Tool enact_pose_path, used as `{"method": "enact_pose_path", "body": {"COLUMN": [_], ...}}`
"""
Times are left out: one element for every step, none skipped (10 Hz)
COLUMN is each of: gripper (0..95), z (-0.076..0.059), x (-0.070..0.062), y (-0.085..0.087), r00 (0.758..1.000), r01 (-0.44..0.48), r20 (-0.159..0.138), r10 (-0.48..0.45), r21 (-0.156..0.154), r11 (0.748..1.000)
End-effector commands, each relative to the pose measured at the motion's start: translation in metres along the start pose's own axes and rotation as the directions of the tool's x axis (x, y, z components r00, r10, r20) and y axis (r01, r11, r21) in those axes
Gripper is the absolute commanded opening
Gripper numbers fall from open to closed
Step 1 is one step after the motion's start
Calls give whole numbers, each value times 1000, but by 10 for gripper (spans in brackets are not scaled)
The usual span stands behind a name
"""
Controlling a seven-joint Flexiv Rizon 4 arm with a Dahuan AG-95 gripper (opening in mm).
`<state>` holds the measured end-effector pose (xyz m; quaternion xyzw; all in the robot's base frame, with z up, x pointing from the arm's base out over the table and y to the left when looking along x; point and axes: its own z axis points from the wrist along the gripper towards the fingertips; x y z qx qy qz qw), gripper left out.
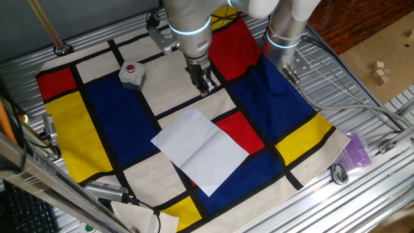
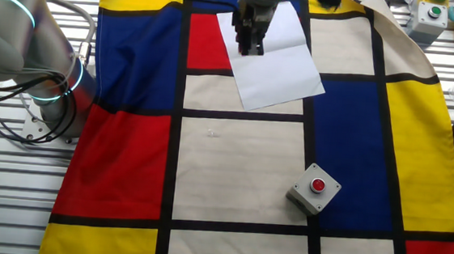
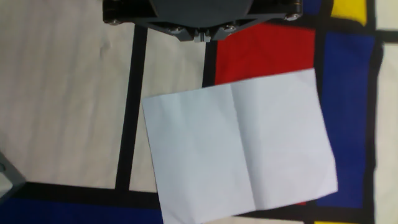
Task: Flip over and spread out the paper that is laid flat on the table
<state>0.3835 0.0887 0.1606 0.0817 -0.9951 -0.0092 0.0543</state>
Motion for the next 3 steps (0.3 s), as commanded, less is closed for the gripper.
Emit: {"method": "enact_pose_path", "body": {"gripper": [0, 0, 0], "z": [0, 0, 0], "x": [0, 0, 0], "y": [0, 0, 0], "r00": [999, 999, 999], "r01": [38, 44, 52], "r20": [-2, -2, -2], "r10": [-38, -44, -52], "r21": [-7, -7, -9], "r11": [999, 999, 999]}}
